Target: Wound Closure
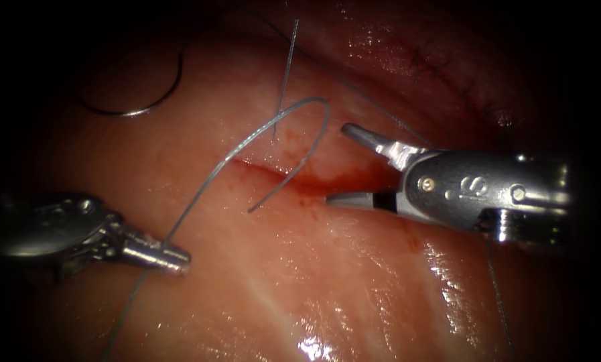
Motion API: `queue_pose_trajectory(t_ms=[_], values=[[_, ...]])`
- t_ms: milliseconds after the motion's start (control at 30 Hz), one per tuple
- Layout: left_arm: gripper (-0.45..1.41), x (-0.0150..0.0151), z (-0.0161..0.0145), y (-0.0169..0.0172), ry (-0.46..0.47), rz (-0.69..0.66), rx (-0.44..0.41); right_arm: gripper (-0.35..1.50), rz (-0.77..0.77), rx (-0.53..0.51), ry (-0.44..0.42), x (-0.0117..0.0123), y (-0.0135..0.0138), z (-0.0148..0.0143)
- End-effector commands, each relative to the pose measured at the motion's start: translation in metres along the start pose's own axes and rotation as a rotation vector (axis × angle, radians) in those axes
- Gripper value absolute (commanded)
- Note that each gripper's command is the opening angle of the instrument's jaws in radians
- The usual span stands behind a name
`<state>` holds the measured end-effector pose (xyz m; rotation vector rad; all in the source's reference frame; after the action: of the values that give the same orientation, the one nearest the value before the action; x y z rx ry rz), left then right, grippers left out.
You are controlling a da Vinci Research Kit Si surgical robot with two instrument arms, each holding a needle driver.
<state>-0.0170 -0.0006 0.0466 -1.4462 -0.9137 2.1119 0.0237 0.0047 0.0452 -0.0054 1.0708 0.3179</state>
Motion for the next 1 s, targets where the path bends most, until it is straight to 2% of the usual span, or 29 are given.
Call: queue_pose_trajectory(t_ms=[33, 67, 167, 200, 233, 267, 300, 333, 400, 467, 500, 567, 633, 667, 700, 733, 800, 833, 900, 1000], values=[[-0.45, -0.001, 0.001, -0.0002, 0.0, 0.028, -0.002, 1.48, 0.016, 0.015, 0.016, -0.0002, 0.0, -0.0005], [-0.45, -0.0009, 0.001, -0.0003, 0.002, 0.097, 0.0, 1.48, 0.027, 0.025, 0.033, 0.0002, 0.0003, -0.0016], [-0.45, -0.0004, 0.0008, -0.0005, 0.001, 0.12, 0.013, 1.45, 0.04, 0.027, 0.058, 0.0009, 0.0016, -0.0038], [-0.45, 0.0, 0.0006, -0.0005, 0.001, 0.156, 0.019, 1.15, 0.059, 0.024, 0.096, 0.0015, 0.0038, -0.0057], [-0.45, 0.0001, 0.0006, -0.0006, -0.009, 0.167, 0.028, 0.91, 0.062, 0.028, 0.096, 0.0016, 0.0043, -0.0058], [-0.45, 0.0002, 0.0005, -0.0007, -0.037, 0.19, 0.052, 0.04, 0.068, 0.035, 0.101, 0.0017, 0.0054, -0.0059], [-0.45, 0.0002, 0.0005, -0.0007, -0.037, 0.19, 0.052, 0.04, 0.068, 0.035, 0.101, 0.0017, 0.0054, -0.0059], [-0.45, 0.0002, 0.0005, -0.0007, -0.054, 0.195, 0.062, -0.35, 0.047, 0.031, 0.1, 0.0016, 0.006, -0.0056], [-0.45, 0.0001, 0.0004, -0.0011, -0.108, 0.22, 0.097, -0.35, 0.027, 0.026, 0.093, 0.0011, 0.0074, -0.004], [-0.45, 0.0001, 0.0003, -0.0012, -0.124, 0.23, 0.113, -0.35, 0.027, 0.023, 0.093, 0.0008, 0.0077, -0.0033], [-0.45, 0.0, 0.0, -0.0014, -0.158, 0.247, 0.133, -0.35, 0.008, 0.019, 0.097, 0.0002, 0.0084, -0.0017], [-0.45, 0.0001, -0.0003, -0.0015, -0.17, 0.261, 0.144, -0.35, 0.001, 0.012, 0.098, -0.0004, 0.009, -0.0001], [-0.45, 0.0011, -0.0012, -0.0013, -0.18, 0.287, 0.16, -0.35, -0.028, 0.021, 0.134, -0.0021, 0.0092, 0.005], [-0.45, 0.0011, -0.0012, -0.0013, -0.18, 0.287, 0.16, -0.35, -0.028, 0.021, 0.134, -0.0021, 0.0092, 0.005], [-0.45, 0.0015, -0.0013, -0.0013, -0.181, 0.292, 0.159, -0.35, -0.033, 0.023, 0.141, -0.0023, 0.0091, 0.0059], [-0.45, 0.0023, -0.0016, -0.0014, -0.176, 0.287, 0.162, -0.35, -0.047, 0.033, 0.162, -0.0027, 0.0083, 0.0081], [-0.45, 0.0029, -0.0017, -0.0016, -0.168, 0.287, 0.165, -0.35, -0.053, 0.037, 0.171, -0.0029, 0.0078, 0.0089], [-0.45, 0.004, -0.0021, -0.0024, -0.145, 0.27, 0.171, -0.35, -0.067, 0.052, 0.194, -0.0031, 0.0066, 0.0105], [-0.45, 0.0053, -0.0026, -0.0039, -0.144, 0.246, 0.235, -0.35, -0.083, 0.075, 0.222, -0.003, 0.0052, 0.0119], [-0.45, 0.006, -0.0028, -0.0059, -0.157, 0.23, 0.337, -0.35, -0.09, 0.09, 0.237, -0.0028, 0.0045, 0.0122]])
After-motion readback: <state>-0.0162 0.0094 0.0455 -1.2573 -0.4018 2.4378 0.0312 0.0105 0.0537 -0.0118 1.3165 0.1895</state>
